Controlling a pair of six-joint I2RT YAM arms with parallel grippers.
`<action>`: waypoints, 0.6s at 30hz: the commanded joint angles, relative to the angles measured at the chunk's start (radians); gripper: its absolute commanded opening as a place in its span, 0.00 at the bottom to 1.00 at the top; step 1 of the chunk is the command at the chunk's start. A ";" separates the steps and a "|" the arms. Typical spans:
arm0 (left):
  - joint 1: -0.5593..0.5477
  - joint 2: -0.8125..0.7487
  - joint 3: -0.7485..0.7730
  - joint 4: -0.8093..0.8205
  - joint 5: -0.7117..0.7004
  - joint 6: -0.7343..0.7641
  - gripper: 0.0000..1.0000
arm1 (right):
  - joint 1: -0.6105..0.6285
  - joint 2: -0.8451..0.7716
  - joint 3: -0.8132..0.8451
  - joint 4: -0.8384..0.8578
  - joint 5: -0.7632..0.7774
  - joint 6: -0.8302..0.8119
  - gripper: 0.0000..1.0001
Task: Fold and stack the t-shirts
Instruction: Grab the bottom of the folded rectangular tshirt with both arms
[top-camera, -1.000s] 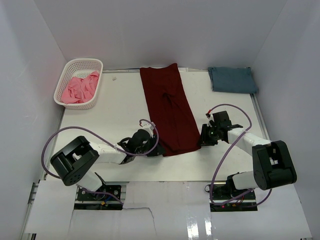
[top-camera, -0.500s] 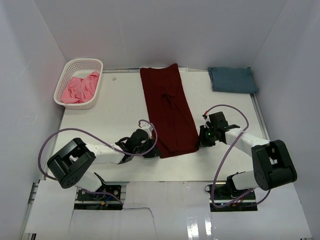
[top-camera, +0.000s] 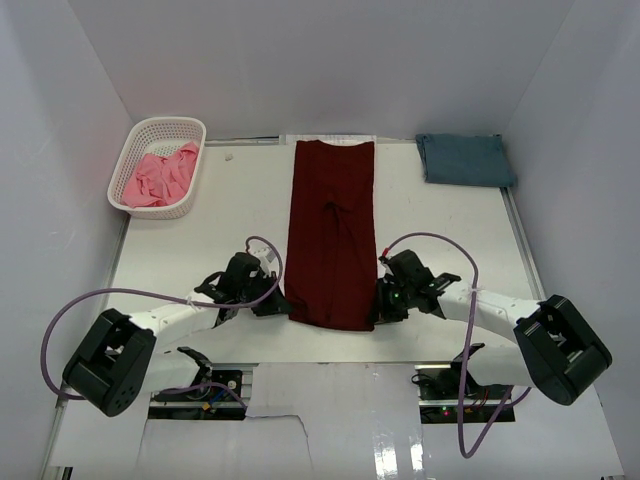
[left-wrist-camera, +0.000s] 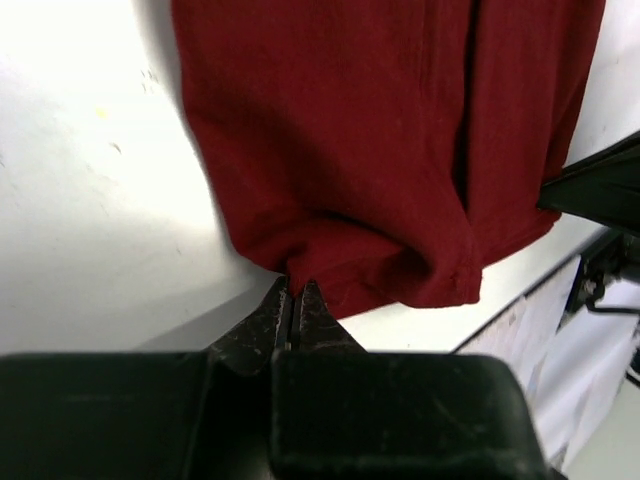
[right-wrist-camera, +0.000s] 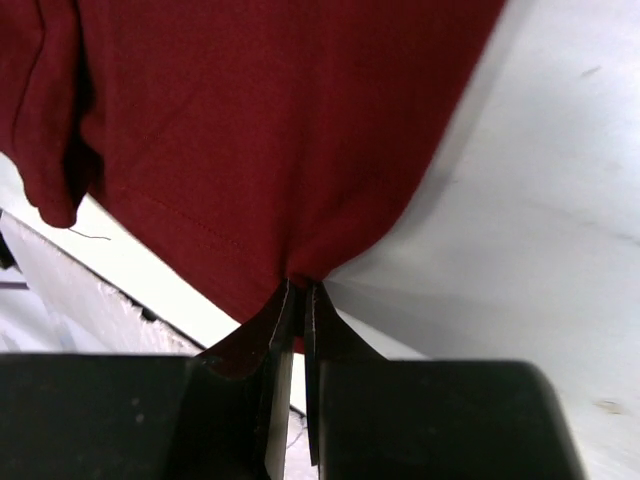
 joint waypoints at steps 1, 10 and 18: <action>0.007 -0.018 -0.026 -0.022 0.101 0.014 0.00 | 0.060 0.017 -0.057 -0.062 0.035 0.085 0.08; 0.005 -0.067 -0.115 0.038 0.204 -0.037 0.00 | 0.061 0.039 -0.021 -0.087 0.069 0.077 0.09; -0.005 -0.076 -0.135 0.036 0.222 -0.061 0.00 | 0.058 0.051 -0.031 -0.126 0.093 0.057 0.13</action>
